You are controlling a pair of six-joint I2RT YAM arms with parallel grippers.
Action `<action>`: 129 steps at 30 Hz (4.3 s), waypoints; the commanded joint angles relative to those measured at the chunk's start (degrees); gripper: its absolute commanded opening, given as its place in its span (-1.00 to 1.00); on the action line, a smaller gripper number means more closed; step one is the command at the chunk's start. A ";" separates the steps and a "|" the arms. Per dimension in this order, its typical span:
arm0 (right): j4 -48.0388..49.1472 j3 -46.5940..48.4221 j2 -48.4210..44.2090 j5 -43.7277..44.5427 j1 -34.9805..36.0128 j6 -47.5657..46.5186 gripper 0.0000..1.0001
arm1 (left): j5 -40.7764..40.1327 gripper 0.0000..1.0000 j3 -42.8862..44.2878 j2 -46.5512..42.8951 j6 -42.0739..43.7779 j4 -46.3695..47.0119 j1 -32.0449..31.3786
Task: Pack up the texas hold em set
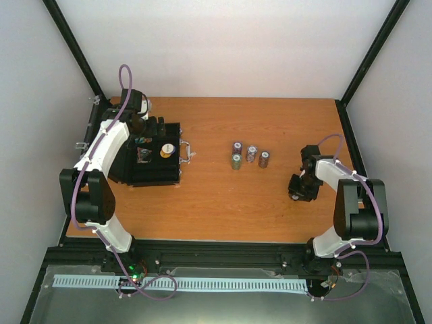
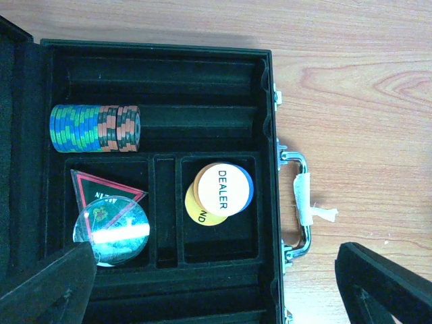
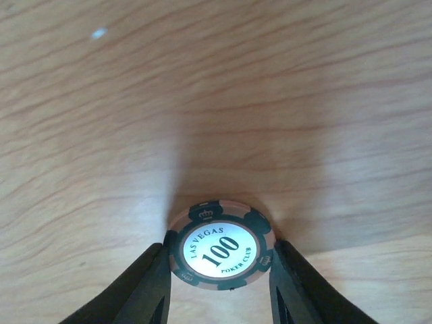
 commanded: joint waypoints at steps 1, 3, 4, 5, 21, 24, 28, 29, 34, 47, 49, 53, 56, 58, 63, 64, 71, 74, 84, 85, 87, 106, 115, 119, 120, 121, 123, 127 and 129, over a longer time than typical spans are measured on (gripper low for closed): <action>-1.57 0.40 -1.43 -6.22 3.49 1.22 -0.52 | 1.12 1.00 2.11 1.06 -0.60 0.70 0.43; -1.69 1.28 -1.73 -7.20 5.37 1.87 -0.52 | 1.51 0.99 2.08 1.13 -0.71 0.77 0.42; -1.78 1.67 -1.77 -7.40 6.43 2.21 -0.52 | 1.59 0.99 2.15 1.15 -0.79 0.77 0.44; -1.92 2.32 -1.71 -7.42 7.54 2.48 -0.52 | 1.71 1.00 2.20 1.27 -0.82 0.77 0.43; -6.95 7.59 1.01 1.09 14.43 4.04 0.43 | 1.93 0.99 2.64 1.12 -1.03 0.33 0.45; -7.11 6.80 1.38 2.39 14.32 4.02 0.46 | 1.97 0.99 2.65 1.07 -1.07 0.25 0.43; -6.54 5.42 2.19 3.56 13.11 3.93 0.61 | 1.89 0.99 2.40 0.91 -1.06 0.32 0.44; -6.15 4.99 2.46 3.45 12.26 3.83 0.61 | 1.92 0.99 2.39 0.90 -1.00 0.33 0.44; -4.58 3.16 3.06 3.04 9.36 2.77 0.61 | 1.76 1.00 2.29 0.70 -0.89 0.24 0.42; -0.12 1.13 6.94 2.21 8.86 1.37 0.19 | 0.72 0.99 1.92 0.37 -0.54 0.04 0.39; 0.32 0.74 6.85 1.75 8.86 1.58 0.03 | 0.74 0.99 1.78 0.24 -0.51 0.07 0.43; 1.28 -0.31 6.54 -0.10 8.86 2.34 -0.13 | 0.78 0.99 1.72 0.18 -0.62 0.16 0.40; 1.70 -0.54 6.38 -0.78 8.86 2.44 -0.27 | 1.02 0.99 1.81 0.32 -0.67 0.24 0.38; 1.64 -0.38 6.14 -0.97 8.86 2.13 -0.34 | 1.11 1.00 1.97 0.41 -0.68 0.24 0.44; 0.38 0.91 4.64 -1.76 9.10 1.64 -0.38 | 1.13 0.99 1.97 0.48 -0.72 0.24 0.43; -0.06 1.23 4.18 -2.10 9.31 1.67 -0.38 | 1.06 1.00 1.94 0.44 -0.68 0.24 0.45; -2.83 5.96 1.51 -1.75 9.92 2.16 -0.26 | 0.94 0.99 2.38 0.67 -0.69 0.03 0.40; -4.64 11.60 2.21 -0.92 9.92 1.55 0.12 | 0.83 0.99 2.77 0.80 -0.56 -0.10 0.42; -9.56 34.50 9.97 5.97 6.79 -1.54 1.00 | 1.27 0.99 3.76 0.58 -0.14 -0.54 0.41; -9.38 36.27 11.16 5.82 6.35 -1.36 1.00 | 1.95 0.99 4.05 0.69 -0.09 -0.71 0.41; -7.94 39.60 13.27 5.33 5.77 -0.95 1.00 | 3.03 0.99 4.64 0.92 -0.25 -0.87 0.38; -8.82 52.98 26.45 0.58 11.25 -5.15 0.90 | 5.01 0.99 10.39 1.27 3.07 -6.39 -6.83; -7.93 39.82 19.57 1.43 16.62 -4.44 0.69 | 3.47 0.99 6.81 -1.28 2.81 -5.95 -6.78; -7.33 37.26 18.10 1.62 16.93 -4.47 0.67 | 3.38 0.99 6.12 -1.86 2.89 -5.90 -6.76; -7.38 37.24 18.27 1.69 16.95 -4.55 0.67 | 3.29 0.99 5.96 -1.93 2.89 -5.92 -6.80; -7.48 37.26 18.50 1.80 16.91 -4.62 0.67 | 3.13 1.00 5.86 -2.03 2.96 -5.91 -6.77; -7.35 37.66 19.29 1.89 16.95 -4.91 0.66 | 3.06 1.00 5.64 -2.11 2.98 -6.04 -6.79; -7.22 38.89 21.67 1.56 16.91 -5.49 0.54 | 2.70 1.00 5.62 -2.35 2.98 -6.48 -6.76; -6.90 39.30 22.46 1.62 16.87 -5.66 0.46 | 2.19 0.99 5.84 -2.56 3.05 -6.75 -6.76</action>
